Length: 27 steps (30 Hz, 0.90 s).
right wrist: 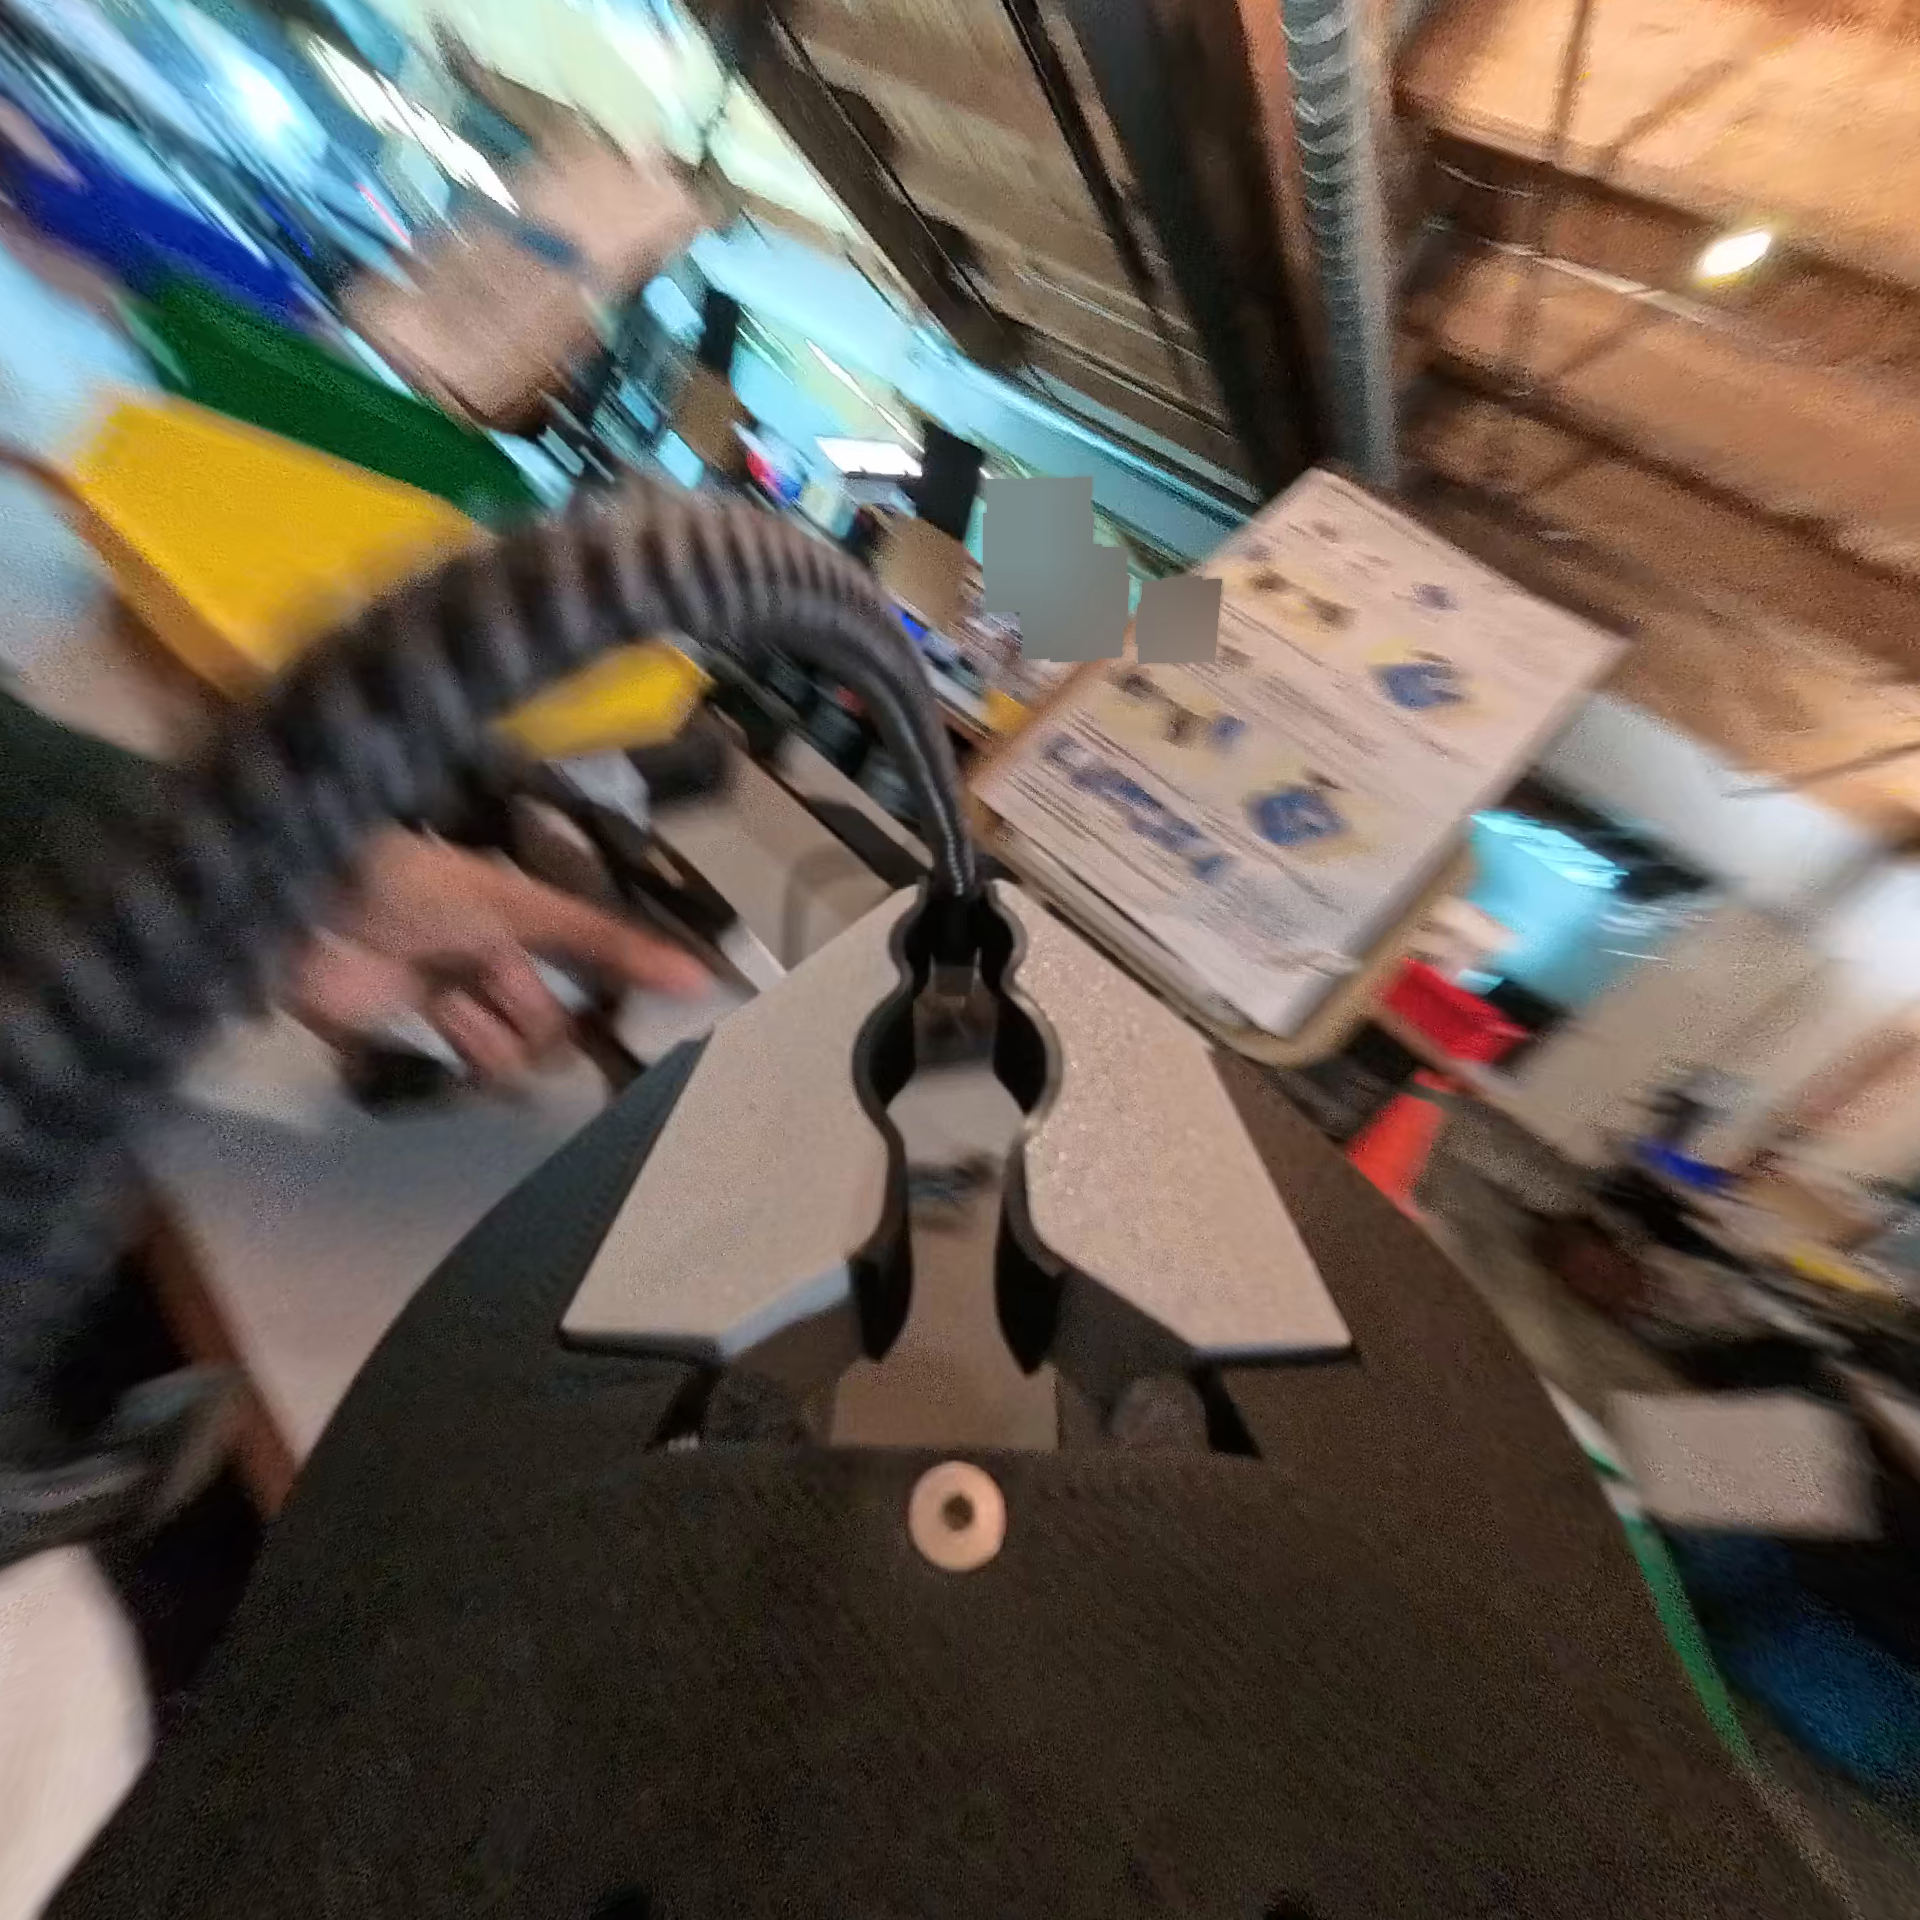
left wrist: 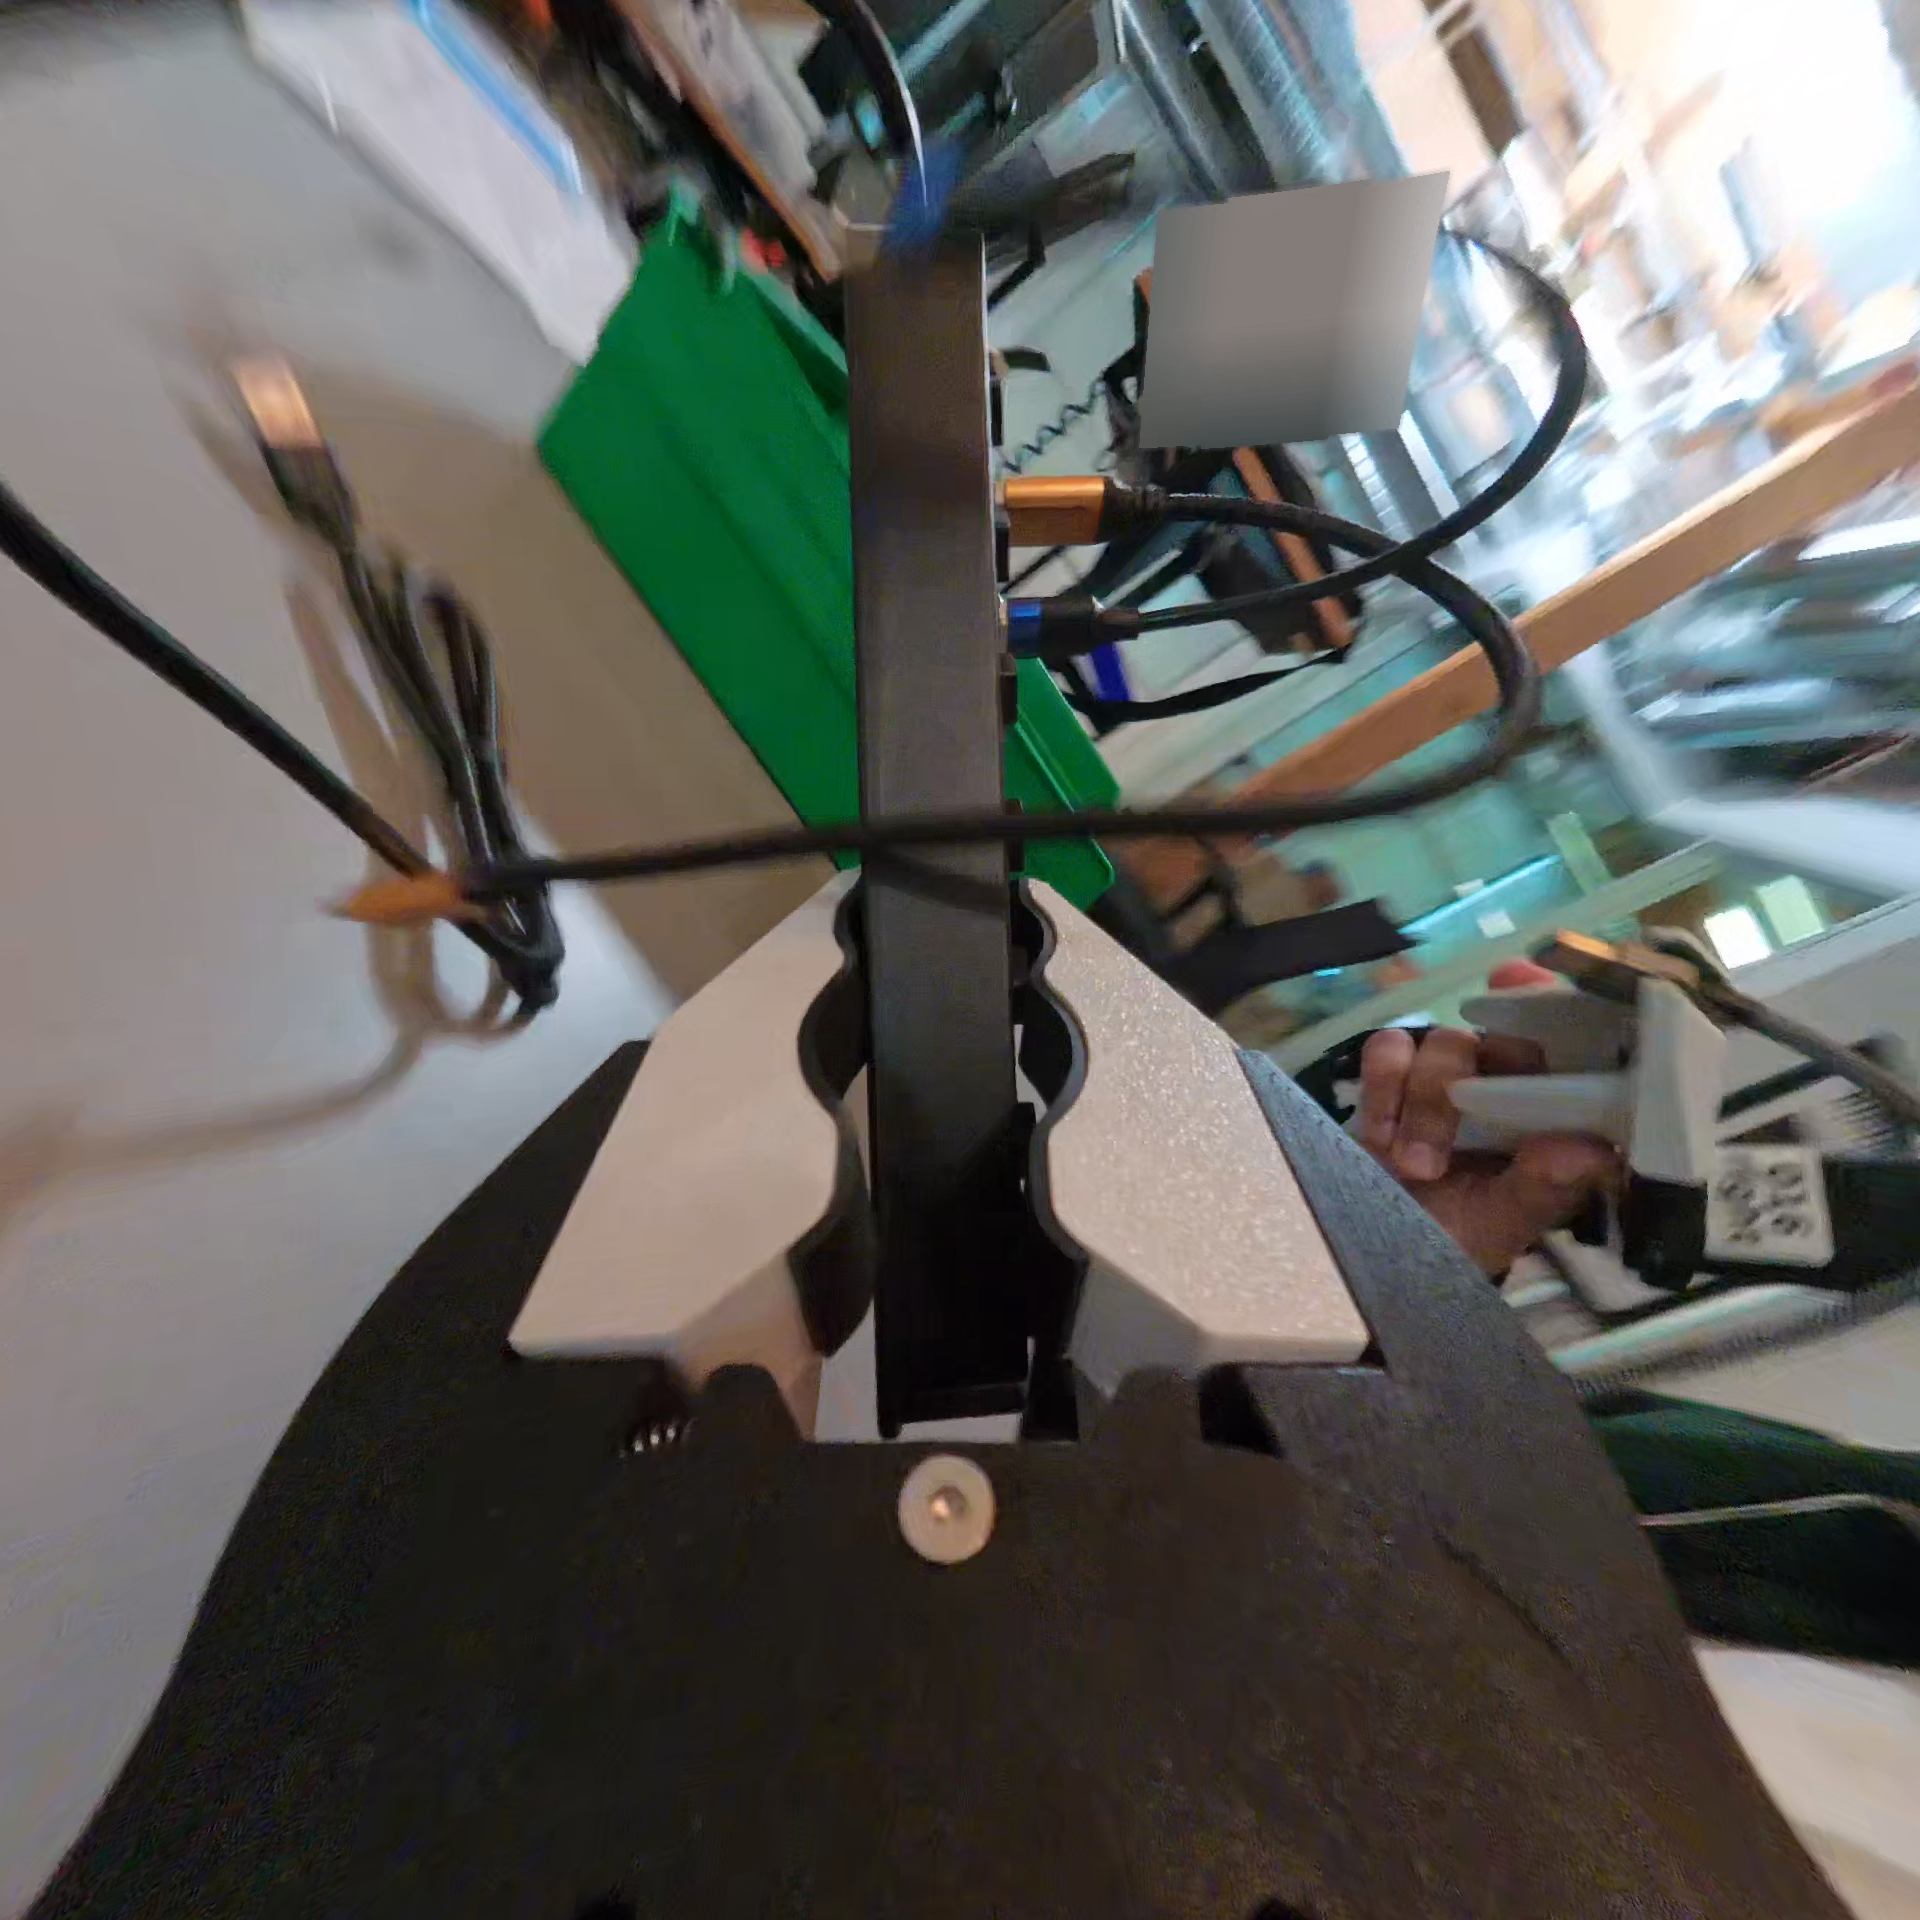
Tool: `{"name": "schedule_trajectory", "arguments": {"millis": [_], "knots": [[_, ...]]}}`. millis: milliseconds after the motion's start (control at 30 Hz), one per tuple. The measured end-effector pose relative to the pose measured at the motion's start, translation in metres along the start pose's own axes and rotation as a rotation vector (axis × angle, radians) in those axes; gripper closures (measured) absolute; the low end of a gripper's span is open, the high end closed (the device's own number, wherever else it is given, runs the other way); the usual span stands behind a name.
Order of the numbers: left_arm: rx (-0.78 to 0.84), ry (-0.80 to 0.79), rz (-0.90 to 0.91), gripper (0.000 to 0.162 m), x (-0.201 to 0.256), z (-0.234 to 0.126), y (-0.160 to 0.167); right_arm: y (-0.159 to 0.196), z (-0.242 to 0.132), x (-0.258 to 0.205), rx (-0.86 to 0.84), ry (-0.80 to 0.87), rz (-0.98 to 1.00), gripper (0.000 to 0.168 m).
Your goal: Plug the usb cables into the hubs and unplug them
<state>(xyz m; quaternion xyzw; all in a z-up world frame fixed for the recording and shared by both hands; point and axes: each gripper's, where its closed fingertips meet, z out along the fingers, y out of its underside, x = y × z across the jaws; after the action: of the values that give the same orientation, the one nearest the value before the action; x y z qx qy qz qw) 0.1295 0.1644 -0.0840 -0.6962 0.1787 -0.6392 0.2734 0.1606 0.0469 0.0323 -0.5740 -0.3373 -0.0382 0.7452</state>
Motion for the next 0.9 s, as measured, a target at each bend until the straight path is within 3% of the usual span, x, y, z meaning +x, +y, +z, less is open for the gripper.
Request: {"name": "schedule_trajectory", "arguments": {"millis": [133, 267, 500, 600, 667, 767, 833, 900], "knots": [[0.07, -0.042, 0.186, 0.14, 0.009, -0.011, -0.021, 0.029, -0.004, 0.031, -0.006, 0.024, 0.181, 0.161], [0.057, -0.031, 0.068, 0.139, -0.01, -0.009, -0.011, 0.071, -0.012, 0.083, -0.121, 0.177, 0.222, 0.161], [0.039, 0.015, 0.047, 0.14, -0.002, -0.002, -0.002, 0.108, -0.041, 0.204, -0.377, 0.565, -0.02, 0.16], [0.034, 0.028, 0.035, 0.14, 0.0, 0.0, 0.0, 0.141, -0.046, 0.236, -0.508, 0.704, -0.099, 0.157], [0.032, 0.031, 0.026, 0.14, 0.001, 0.0, 0.001, 0.18, -0.044, 0.236, -0.668, 0.704, -0.115, 0.134], [0.024, 0.04, 0.018, 0.14, 0.001, 0.0, 0.002, 0.243, -0.051, 0.207, -1.008, 0.567, -0.151, 0.095], [0.019, 0.037, 0.017, 0.14, -0.001, 0.0, 0.004, 0.262, -0.058, 0.187, -1.104, 0.49, -0.164, 0.092], [0.017, 0.031, 0.011, 0.14, -0.004, -0.001, 0.004, 0.263, -0.062, 0.172, -1.064, 0.459, -0.084, 0.101]]}}
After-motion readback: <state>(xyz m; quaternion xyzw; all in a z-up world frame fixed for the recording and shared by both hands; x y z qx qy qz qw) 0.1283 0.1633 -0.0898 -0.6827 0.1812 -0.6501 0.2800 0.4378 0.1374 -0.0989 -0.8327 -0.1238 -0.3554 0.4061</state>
